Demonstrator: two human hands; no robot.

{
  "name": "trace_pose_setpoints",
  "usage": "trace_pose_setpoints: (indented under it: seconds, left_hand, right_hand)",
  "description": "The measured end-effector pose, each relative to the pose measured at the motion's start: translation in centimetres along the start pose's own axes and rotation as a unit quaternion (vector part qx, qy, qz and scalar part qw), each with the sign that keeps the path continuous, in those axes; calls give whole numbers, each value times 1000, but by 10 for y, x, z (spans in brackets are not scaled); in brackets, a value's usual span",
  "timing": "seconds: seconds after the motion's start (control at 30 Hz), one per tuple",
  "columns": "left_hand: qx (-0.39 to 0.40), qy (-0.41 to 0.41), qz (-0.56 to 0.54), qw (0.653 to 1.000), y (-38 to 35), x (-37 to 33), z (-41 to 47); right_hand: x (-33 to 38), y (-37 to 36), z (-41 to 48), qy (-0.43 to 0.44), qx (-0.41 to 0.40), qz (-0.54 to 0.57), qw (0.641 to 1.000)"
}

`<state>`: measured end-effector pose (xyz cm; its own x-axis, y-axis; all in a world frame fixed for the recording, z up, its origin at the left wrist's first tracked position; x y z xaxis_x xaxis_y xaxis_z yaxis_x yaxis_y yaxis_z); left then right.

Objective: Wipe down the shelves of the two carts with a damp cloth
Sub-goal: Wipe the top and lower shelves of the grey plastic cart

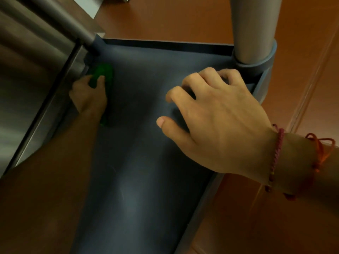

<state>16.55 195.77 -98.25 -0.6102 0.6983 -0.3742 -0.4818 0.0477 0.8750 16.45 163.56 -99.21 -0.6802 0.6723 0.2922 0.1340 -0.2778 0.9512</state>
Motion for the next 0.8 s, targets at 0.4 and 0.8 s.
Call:
trace_pose_setpoints:
  seconds: [0.4, 0.8]
  left_hand:
    - [3, 104, 1, 995, 6, 40, 12]
    - [51, -22, 7, 998, -14, 3, 17]
  right_hand:
    - [1, -2, 0, 11, 19, 19, 1000]
    - [-1, -2, 1, 2, 21, 19, 1000]
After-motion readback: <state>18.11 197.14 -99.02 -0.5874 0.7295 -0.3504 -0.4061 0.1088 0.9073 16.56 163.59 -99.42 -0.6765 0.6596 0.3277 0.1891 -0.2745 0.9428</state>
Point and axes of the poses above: each hand's wrist, its own z-axis towards the middle knuckle, its own y-axis out of the back of the hand, x = y × z, the point moved 10 cm from there along z, towards the middle knuckle, and after that the axes turned 7 degrees about -z, right-handed, at the moved point
